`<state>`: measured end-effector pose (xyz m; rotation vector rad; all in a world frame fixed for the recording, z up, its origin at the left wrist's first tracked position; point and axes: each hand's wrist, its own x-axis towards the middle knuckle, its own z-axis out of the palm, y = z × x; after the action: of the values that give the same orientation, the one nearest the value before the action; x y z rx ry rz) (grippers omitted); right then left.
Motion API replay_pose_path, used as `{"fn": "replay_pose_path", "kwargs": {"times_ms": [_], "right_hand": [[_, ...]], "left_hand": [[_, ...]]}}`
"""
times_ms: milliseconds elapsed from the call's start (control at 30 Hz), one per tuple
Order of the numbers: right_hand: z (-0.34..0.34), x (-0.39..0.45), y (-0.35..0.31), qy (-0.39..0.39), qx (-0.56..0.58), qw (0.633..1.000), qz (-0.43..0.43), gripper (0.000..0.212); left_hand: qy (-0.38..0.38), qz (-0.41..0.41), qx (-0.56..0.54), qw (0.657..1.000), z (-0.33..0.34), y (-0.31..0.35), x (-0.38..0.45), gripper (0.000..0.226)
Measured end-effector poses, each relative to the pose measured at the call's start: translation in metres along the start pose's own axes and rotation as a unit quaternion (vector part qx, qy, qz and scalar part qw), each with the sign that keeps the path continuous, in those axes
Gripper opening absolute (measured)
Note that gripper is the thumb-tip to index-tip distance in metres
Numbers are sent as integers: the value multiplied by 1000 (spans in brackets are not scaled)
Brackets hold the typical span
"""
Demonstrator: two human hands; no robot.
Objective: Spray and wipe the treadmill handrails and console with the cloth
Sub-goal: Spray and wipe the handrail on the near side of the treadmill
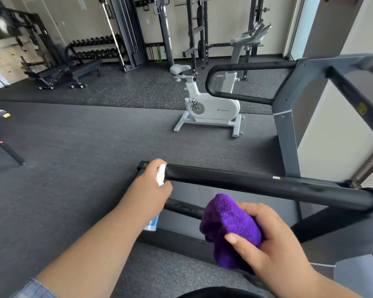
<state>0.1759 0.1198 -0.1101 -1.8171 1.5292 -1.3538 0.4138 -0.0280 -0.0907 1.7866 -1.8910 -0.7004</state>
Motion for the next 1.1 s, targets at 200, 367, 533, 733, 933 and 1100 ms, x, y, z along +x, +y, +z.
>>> {"fn": "replay_pose_path", "kwargs": {"times_ms": [200,367,533,733,933,1100], "right_hand": [[-18,-3,3,45,14,999,20,46],[-65,3,-1,171,6,984,47,33],[-134,23,11,253,-197,947,23,35],[-140,38,35,-6,-472,874,111,71],[-126,54,39,-62,-507,856,80,80],[-88,83,31,-87,-466,878,59,69]], "left_hand": [[-1,10,-16,1000,6,11,-8,42],[2,69,-55,996,26,36,-36,48],[-41,113,-91,989,61,55,-71,50],[-62,155,-132,977,84,58,-89,53],[-45,170,-170,970,93,55,-96,54],[-54,180,-202,961,102,60,-108,52]]}}
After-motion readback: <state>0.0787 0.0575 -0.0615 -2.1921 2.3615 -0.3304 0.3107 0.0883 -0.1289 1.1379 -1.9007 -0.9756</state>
